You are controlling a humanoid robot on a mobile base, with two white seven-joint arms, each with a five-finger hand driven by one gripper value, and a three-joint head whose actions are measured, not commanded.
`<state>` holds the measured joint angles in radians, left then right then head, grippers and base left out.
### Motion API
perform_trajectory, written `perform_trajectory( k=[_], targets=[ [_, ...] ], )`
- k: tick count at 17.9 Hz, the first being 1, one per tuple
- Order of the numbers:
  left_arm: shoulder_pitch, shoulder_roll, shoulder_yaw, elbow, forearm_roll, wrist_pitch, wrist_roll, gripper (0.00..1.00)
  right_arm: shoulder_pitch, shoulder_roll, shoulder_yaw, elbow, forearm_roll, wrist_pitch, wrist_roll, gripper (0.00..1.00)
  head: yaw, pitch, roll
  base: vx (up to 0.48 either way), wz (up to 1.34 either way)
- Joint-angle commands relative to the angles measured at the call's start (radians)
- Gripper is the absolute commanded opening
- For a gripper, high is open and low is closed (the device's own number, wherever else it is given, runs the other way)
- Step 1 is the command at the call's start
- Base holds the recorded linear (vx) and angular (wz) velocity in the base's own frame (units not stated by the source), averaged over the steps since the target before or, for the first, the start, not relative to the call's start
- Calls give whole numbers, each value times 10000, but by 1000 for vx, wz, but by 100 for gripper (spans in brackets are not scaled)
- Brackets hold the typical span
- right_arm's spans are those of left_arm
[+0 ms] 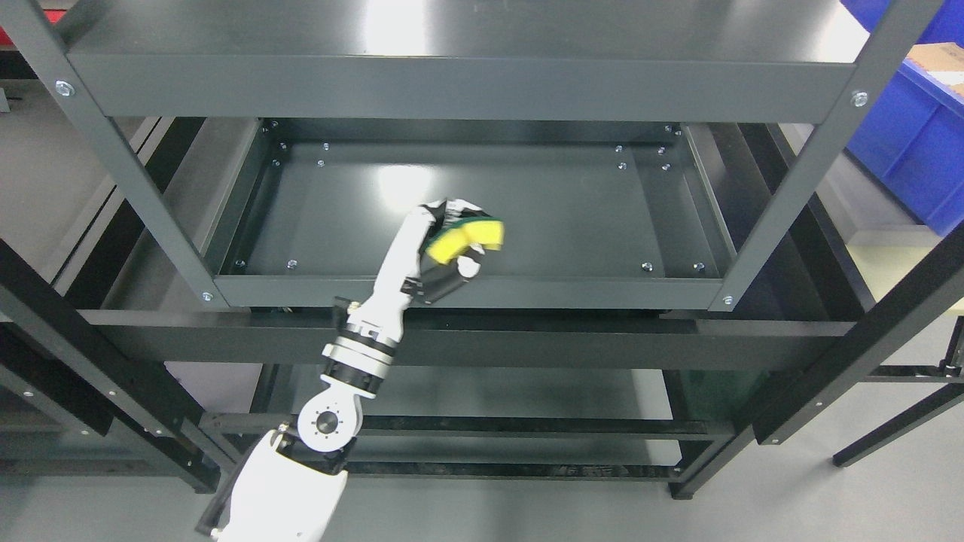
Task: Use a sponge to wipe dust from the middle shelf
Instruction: 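Withdraw the left hand holding the sponge from the shelf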
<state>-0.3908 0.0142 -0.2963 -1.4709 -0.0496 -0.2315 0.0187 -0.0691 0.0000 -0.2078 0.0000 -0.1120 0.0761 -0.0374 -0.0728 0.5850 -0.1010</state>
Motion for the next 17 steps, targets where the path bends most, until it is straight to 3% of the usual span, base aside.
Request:
perform_trajectory(
  k=[1,17],
  targets=[
    [1038,32,2703,-1472,1002,489,27,0,0,-175,-8,-174,0,6,6,100,0,0,0,0,0],
    [1331,32,2472,-1965,1554,996,27,0,0,-175,-8,-174,0,6,6,100,0,0,0,0,0]
  ],
)
